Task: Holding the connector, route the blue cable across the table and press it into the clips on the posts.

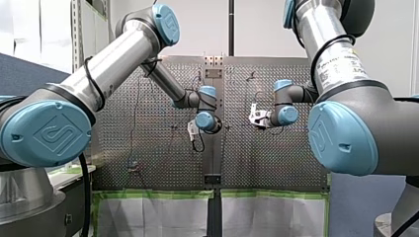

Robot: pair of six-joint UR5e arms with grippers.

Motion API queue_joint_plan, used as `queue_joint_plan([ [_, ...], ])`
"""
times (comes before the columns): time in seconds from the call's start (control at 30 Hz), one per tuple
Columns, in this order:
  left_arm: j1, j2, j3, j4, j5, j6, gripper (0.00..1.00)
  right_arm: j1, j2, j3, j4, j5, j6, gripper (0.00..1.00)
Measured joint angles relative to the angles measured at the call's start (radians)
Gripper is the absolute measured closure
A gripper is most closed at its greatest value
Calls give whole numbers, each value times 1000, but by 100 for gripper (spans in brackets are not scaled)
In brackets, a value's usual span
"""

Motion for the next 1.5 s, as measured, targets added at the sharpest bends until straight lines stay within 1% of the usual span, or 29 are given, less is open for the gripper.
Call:
queue_joint_plan([
  [0.07,-2,0,1,-4,-1,1,93,-5,2,-4,0,-4,0,100],
  [0.1,-3,0,1,-6,-1,2,87,-9,2,-5,0,-5,0,100],
  [0.13,-5,0,1,-9,-1,2,75,-11,3,-7,1,-7,0,100],
  [0.17,-6,0,1,-12,-1,2,75,-14,3,-7,1,-9,0,100],
  [0.2,-7,0,1,-15,-1,3,66,-16,4,-8,1,-11,0,100],
  [0.23,-9,0,1,-20,-1,6,50,-18,4,-8,2,-13,0,100],
  [0.27,-11,0,1,-25,-2,8,50,-19,5,-8,2,-17,1,100],
  [0.3,-13,0,1,-31,-4,11,40,-20,5,-9,3,-19,1,100],
  [0.33,-16,0,2,-40,-9,15,22,-21,5,-9,4,-21,1,100],
  [0.37,-18,0,2,-48,-14,20,22,-21,5,-8,5,-22,0,100],
  [0.4,-20,0,2,-55,-19,25,8,-22,5,-8,6,-23,0,100],
  [0.43,-23,1,1,-65,-28,34,0,-22,5,-8,8,-24,1,100],
  [0.63,-41,2,1,-120,-80,67,0,-25,5,-8,20,-25,-2,100],
  [0.9,-71,7,-1,-187,-148,72,0,-34,6,-8,32,-24,-8,100],
  [1.03,-93,26,-21,-218,-187,71,0,-37,6,-8,33,-25,-10,100],
  [1.17,-111,60,-55,-202,-224,71,0,-40,6,-8,34,-25,-11,100],
  [1.3,-129,93,-88,-172,-246,72,0,-40,7,-8,34,-26,-12,100],
  [1.4,-153,121,-116,-148,-266,72,0,-40,8,-8,35,-30,-12,100],
  [1.5,-184,153,-148,-134,-295,68,0,-40,8,-8,38,-35,-12,100],
])
